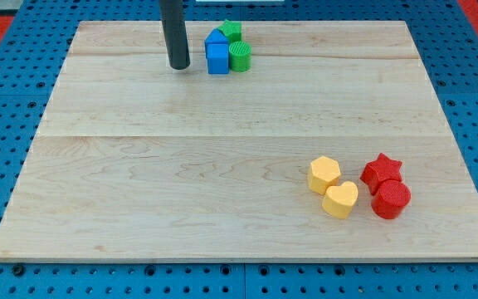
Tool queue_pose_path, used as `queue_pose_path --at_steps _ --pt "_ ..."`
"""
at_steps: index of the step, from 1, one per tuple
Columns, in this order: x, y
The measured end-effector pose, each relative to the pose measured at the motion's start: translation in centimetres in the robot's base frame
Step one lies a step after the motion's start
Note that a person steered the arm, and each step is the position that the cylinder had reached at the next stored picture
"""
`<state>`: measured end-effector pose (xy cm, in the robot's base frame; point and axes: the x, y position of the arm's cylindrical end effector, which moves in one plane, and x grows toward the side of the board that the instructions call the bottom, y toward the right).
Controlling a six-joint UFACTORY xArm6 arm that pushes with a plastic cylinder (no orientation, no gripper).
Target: Slide the arm to the center of the board
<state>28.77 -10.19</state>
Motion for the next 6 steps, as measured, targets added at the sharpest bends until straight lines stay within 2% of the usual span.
queue_pose_path --at_steps 1,2,3,4,5,6 --pt "-1.9 -0.6" --pt "-1.8 -0.5" --pt "6.9 3.8" --pt "13.0 5.0" --pt "15.4 5.8" --pt "15.4 8.2"
